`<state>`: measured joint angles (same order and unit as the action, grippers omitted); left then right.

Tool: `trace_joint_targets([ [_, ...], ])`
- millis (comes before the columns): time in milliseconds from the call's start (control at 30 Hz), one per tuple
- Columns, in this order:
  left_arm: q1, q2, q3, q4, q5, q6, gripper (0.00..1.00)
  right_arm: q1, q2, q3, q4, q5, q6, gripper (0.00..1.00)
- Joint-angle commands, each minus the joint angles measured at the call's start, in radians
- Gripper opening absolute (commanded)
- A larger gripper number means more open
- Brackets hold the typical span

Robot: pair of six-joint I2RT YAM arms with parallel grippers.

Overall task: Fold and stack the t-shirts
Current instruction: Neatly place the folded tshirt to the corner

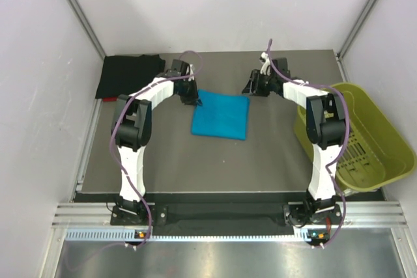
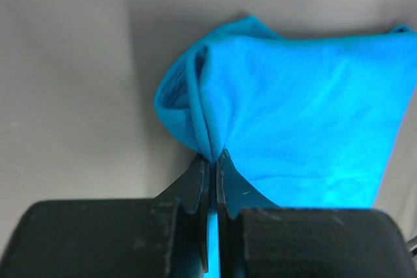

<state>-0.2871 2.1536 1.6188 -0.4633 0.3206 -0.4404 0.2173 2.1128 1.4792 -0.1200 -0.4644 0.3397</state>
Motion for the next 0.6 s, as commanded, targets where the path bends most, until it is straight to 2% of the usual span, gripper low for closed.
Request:
trace_joint_targets([
  [0,0.003,-0.012,0.107,-0.081,-0.057,0.055,0.00,-0.016,-0.138,-0.005,0.042,-0.008,0.016,0.53],
  [33,0.003,-0.021,0.122,-0.089,-0.052,0.055,0.00,-0.015,-0.154,-0.016,0.045,-0.007,0.019,0.56],
  [100,0.003,-0.034,0.127,-0.092,-0.055,0.054,0.00,-0.015,-0.198,-0.048,0.054,-0.005,0.024,0.73],
  [167,0.003,-0.055,0.127,-0.098,-0.067,0.055,0.00,-0.015,-0.238,-0.065,0.049,-0.005,0.025,0.83],
  [200,0.003,-0.061,0.136,-0.116,-0.084,0.063,0.00,-0.015,-0.269,-0.083,0.048,-0.008,0.025,0.99],
  [333,0.003,-0.060,0.191,-0.179,-0.149,0.098,0.00,-0.015,-0.333,-0.148,0.060,-0.008,0.027,1.00],
  [567,0.006,-0.052,0.318,-0.311,-0.374,0.183,0.00,-0.016,-0.465,-0.281,0.094,-0.008,0.045,1.00],
])
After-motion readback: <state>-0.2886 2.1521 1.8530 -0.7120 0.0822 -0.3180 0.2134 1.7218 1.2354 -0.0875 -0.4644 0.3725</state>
